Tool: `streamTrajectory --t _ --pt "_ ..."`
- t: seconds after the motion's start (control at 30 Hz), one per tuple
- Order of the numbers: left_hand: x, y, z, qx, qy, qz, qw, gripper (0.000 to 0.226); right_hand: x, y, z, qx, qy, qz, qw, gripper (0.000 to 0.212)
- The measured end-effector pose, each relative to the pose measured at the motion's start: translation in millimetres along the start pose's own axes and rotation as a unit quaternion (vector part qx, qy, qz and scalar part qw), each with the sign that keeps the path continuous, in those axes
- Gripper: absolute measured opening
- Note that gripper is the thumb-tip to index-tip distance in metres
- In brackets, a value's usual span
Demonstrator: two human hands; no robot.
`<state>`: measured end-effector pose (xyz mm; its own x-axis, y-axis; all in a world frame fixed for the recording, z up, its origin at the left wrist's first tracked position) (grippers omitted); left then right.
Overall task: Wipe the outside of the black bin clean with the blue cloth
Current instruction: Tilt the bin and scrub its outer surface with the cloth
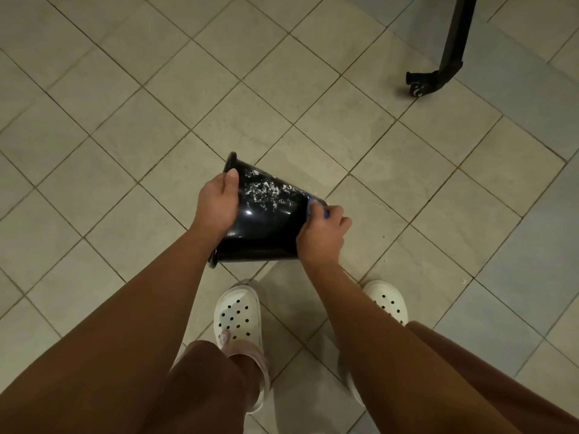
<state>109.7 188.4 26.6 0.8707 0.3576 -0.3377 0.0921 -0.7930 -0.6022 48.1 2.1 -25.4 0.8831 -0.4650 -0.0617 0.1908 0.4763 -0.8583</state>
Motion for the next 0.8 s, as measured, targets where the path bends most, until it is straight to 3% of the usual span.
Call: streamTrajectory --t 0.17,0.23,0.33,0.4,0.6,0.8 --pt "-1.4 -4.5 8.0 -0.027 -0.023 0.017 0.999 0.038 -1.5 -1.0 14.0 0.042 -0.123 -0.028 0.991 0.037" --pt "-2.2 -3.5 6.2 -0.034 -0.016 0.021 0.999 0.040 14.8 -1.6 0.4 0.027 -0.092 -0.016 0.995 0.038" --pt "-3.5 -1.1 0.7 -0.031 -0.007 0.020 0.999 0.042 17.0 -2.1 -23.1 0.020 0.025 -0.001 0.999 0.040" --pt "-2.8 0.4 -0.7 -0.029 -0.009 0.020 0.999 0.042 1.0 -5.0 -13.2 0.026 0.039 -0.015 0.999 0.043" --pt "-3.8 0.0 2.1 -0.031 -0.023 0.035 0.999 0.044 1.0 -0.3 21.5 0.052 -0.138 -0.033 0.989 0.041" --pt "-2.9 6.5 -6.9 -0.003 0.019 0.025 1.000 0.049 18.1 -1.9 -24.3 0.019 -0.007 -0.016 1.000 0.043"
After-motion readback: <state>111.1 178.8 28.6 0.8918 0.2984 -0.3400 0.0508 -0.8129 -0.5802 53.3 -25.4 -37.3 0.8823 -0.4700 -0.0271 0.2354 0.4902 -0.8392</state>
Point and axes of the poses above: each hand's wrist, its own x-axis towards the middle knuckle, its own y-axis out of the palm, z = x × y, the point moved 6 cm from there along x, towards the middle knuckle, and after that the axes turned 11 degrees about -z, right-handed, at the moved point
